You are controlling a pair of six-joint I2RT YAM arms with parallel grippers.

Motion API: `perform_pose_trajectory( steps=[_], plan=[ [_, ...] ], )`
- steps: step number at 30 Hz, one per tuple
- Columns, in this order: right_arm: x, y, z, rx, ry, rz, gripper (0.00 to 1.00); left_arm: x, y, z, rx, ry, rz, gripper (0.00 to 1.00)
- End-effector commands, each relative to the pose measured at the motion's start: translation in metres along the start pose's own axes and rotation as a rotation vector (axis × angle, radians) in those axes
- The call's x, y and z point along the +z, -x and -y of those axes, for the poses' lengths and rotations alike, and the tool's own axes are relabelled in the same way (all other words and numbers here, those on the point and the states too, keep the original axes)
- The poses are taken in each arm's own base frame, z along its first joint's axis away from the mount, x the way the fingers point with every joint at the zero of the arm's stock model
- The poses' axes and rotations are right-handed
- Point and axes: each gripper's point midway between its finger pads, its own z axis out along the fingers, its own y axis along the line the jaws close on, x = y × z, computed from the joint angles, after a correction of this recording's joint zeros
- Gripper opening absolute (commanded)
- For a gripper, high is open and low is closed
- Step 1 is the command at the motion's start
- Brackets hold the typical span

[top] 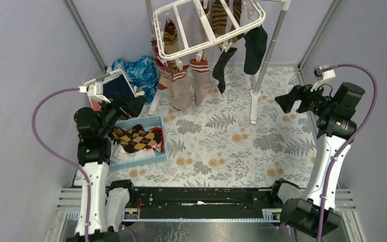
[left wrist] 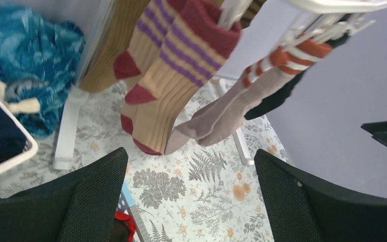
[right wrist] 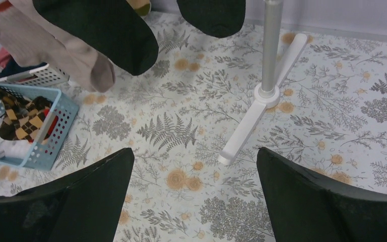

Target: Clip the socks to the hanger

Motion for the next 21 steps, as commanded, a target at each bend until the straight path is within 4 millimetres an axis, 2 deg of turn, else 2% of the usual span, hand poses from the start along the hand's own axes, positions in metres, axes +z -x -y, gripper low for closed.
perform_pose_trajectory(
  steps=[1,4,9,14,21],
  plan=[
    [-0.012,0.042,-0.009,0.016,-0.010,0.093,1.00,-0.027,0.019,0.032,0.117,-0.032,0.027,0.99],
    [-0.019,0.062,-0.016,0.022,0.015,0.126,1.00,-0.038,0.027,0.036,0.174,0.003,0.056,0.99],
    [-0.032,0.088,-0.027,0.000,0.017,0.162,1.00,-0.049,0.028,0.040,0.215,0.013,0.073,0.99],
    [-0.044,0.096,-0.041,-0.009,0.033,0.168,1.00,-0.052,0.021,0.039,0.244,0.029,0.065,0.99],
    [-0.052,0.098,-0.059,-0.026,0.071,0.171,1.00,-0.059,0.022,0.050,0.294,0.024,0.069,0.99]
  ],
)
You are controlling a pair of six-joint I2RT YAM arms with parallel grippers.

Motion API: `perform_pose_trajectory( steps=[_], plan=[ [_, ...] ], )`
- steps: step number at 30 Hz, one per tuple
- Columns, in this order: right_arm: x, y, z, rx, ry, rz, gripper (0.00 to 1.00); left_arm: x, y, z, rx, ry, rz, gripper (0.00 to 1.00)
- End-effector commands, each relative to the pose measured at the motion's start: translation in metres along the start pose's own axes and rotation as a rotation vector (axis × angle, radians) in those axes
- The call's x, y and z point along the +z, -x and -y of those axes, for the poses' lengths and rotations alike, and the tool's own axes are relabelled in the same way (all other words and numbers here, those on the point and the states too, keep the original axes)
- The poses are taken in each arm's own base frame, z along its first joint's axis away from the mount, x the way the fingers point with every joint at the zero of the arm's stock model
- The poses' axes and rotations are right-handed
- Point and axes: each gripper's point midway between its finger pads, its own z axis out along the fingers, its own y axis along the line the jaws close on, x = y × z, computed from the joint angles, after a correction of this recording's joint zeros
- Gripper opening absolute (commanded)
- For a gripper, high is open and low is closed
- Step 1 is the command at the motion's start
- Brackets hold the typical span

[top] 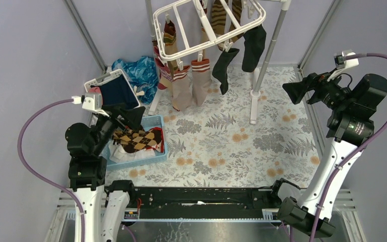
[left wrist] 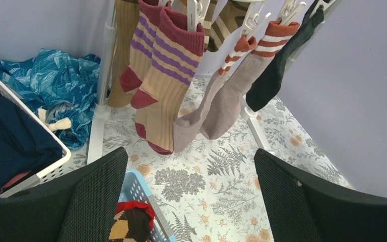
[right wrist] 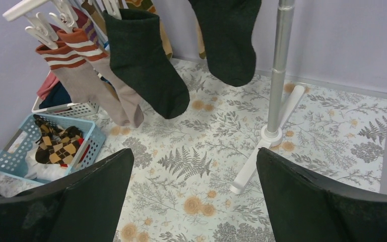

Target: Clip the socks to the hanger

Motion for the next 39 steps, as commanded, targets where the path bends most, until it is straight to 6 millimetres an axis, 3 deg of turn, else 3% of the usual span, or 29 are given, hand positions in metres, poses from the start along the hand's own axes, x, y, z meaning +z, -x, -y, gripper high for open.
perform_pose_trajectory(
  steps=[1,6,14,39],
  plan=[
    [-0.010,0.011,-0.023,-0.003,0.049,0.015,1.00,-0.006,0.002,-0.001,0.048,0.034,-0.002,0.99],
    [-0.013,0.014,-0.028,-0.012,0.056,0.020,1.00,-0.008,0.004,0.003,0.049,0.022,0.000,0.99],
    [-0.014,0.014,-0.033,-0.021,0.069,0.029,1.00,-0.012,0.027,0.022,0.045,-0.035,0.041,0.99],
    [-0.015,0.012,-0.035,-0.040,0.077,0.033,1.00,-0.018,0.022,0.022,0.048,-0.025,0.024,0.99]
  ],
)
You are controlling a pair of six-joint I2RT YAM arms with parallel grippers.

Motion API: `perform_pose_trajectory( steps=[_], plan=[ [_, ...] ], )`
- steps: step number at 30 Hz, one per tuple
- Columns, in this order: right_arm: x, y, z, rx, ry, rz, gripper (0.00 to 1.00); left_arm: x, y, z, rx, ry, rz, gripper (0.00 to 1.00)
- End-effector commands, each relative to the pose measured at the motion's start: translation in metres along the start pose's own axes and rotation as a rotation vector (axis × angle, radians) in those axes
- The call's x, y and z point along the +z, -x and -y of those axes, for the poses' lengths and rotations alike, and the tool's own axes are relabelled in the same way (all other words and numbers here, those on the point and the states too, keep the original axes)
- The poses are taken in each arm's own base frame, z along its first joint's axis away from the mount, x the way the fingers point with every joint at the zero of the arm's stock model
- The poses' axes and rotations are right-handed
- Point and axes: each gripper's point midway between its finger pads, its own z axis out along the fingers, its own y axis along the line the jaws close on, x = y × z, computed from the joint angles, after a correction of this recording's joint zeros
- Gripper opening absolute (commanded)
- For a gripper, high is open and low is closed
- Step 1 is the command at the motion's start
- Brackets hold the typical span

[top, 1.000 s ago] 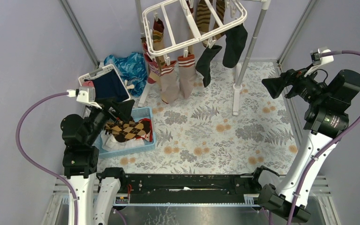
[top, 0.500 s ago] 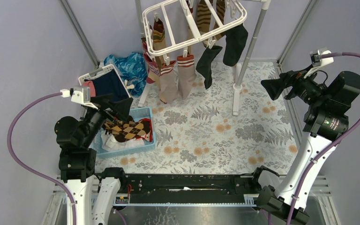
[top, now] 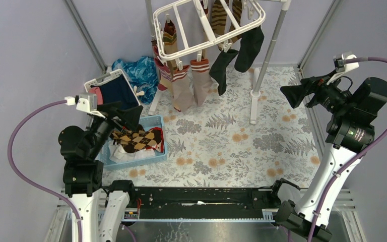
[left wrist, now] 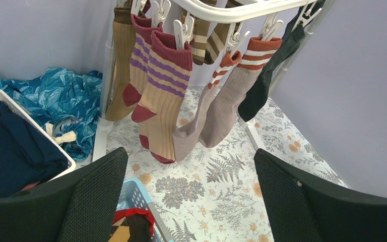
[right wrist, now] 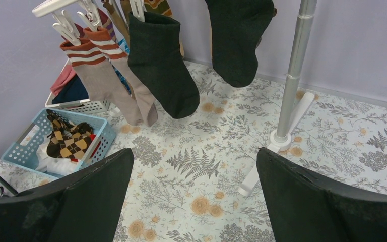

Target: Clip the socks to the hanger

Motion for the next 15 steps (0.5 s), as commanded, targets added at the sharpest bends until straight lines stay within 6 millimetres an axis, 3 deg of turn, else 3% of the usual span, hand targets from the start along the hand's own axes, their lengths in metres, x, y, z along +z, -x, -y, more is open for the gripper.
perform_pose_trajectory(
  steps=[1,15],
  plan=[
    [-0.003,0.006,-0.009,-0.025,0.028,0.019,1.00,-0.005,-0.002,0.004,0.004,-0.010,-0.013,0.99],
    [0.001,-0.006,-0.003,-0.044,0.037,0.008,1.00,-0.004,-0.004,0.003,0.006,-0.007,-0.013,0.99]
  ],
)
